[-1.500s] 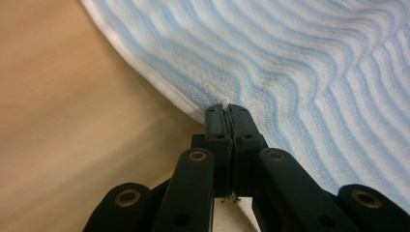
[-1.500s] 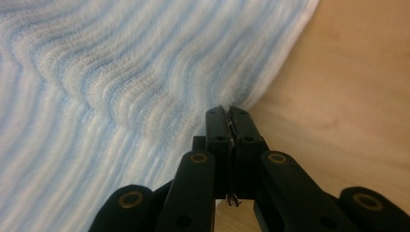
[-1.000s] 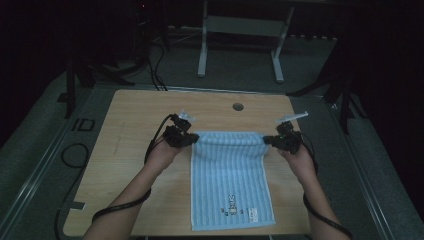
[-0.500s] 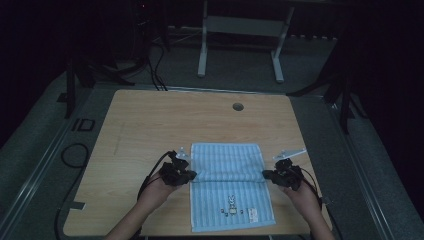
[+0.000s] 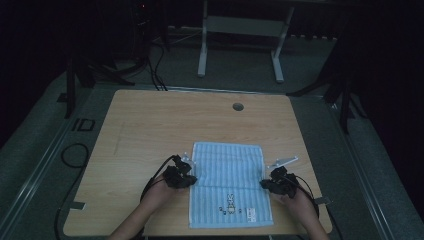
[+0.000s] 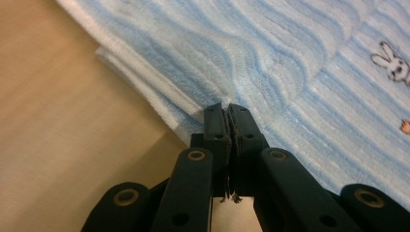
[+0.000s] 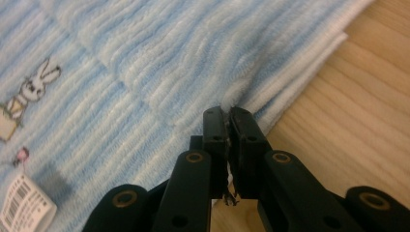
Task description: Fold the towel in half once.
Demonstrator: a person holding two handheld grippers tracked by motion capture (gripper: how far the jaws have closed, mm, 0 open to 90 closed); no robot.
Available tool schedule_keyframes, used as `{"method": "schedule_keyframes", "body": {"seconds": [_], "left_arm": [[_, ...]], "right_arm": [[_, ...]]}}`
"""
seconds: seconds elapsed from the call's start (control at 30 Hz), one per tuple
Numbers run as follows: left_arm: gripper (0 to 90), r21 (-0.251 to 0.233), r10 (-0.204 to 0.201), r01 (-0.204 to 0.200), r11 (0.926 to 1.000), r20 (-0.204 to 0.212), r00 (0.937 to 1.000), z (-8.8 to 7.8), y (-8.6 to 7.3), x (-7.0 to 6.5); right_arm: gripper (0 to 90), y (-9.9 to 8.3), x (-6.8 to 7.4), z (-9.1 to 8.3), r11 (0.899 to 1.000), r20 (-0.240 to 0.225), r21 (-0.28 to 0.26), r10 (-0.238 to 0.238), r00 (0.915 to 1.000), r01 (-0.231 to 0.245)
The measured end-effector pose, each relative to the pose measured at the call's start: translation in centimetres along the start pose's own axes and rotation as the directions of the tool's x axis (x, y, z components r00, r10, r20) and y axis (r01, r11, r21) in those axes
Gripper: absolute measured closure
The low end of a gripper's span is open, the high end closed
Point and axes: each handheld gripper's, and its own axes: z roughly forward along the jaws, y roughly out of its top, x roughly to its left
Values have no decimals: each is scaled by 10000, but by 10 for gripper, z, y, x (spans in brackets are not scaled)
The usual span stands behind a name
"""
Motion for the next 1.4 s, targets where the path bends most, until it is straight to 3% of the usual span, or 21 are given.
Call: {"method": "schedule_keyframes", "body": {"seconds": [0.17, 0.3, 0.43, 0.53, 0.63, 0.7, 0.83, 0.93, 1.07, 1.1, 1.23, 1.4], "left_arm": [[868, 238, 140, -139, 9996, -8, 9999, -1, 1, -1], [867, 175, -104, 98, 9998, 351, 9993, -3, -4, -1], [865, 79, -42, 39, 10000, 363, 9993, -4, -8, -2], [855, 129, -60, 54, 9999, 460, 9989, -6, -10, -2], [764, 105, -230, 227, 9997, 333, 9992, -12, -10, -3], [667, -20, -280, 282, 9996, 469, 9985, -18, -10, -3], [563, -192, -323, 334, 9993, 535, 9980, -29, -7, 1], [491, -468, -410, 429, 9980, 395, 9984, -41, 3, 10], [485, -604, -600, 598, 9964, -26, 9982, -45, 16, 23], [485, -569, -695, 684, 9960, -178, 9974, -44, 25, 32], [486, -514, -835, 805, 9954, -594, 9947, -38, 42, 48], [486, -511, -1070, 1038, 9933, -658, 9921, -23, 60, 68]], "right_arm": [[851, 5, 0, 5, 9997, 138, -204, 102, 9999, -99], [849, 3, -1, 4, 9993, 30, -261, 253, 9997, -252], [849, 0, 1, 3, 9992, 6, -292, 280, 9996, -280], [780, 1, 5, 1, 9996, 66, -202, 222, 9997, -220], [708, 3, 6, -6, 9995, -65, -269, 184, 9998, -186], [667, 5, 5, -15, 9984, -333, -490, 281, 9991, -297], [569, 13, -1, -28, 9963, -168, -823, 239, 9996, -252], [503, 33, -16, -43, 9920, -72, -1166, 485, 9988, -490], [504, 42, -23, -47, 9914, 193, -1223, 502, 9986, -475], [499, 59, -33, -44, 9935, 421, -1047, 488, 9979, -442], [497, 78, -47, -35, 9955, 742, -800, 575, 9956, -515], [484, 99, -64, -16, 9940, 694, -425, 1040, 9922, -1012]]}}
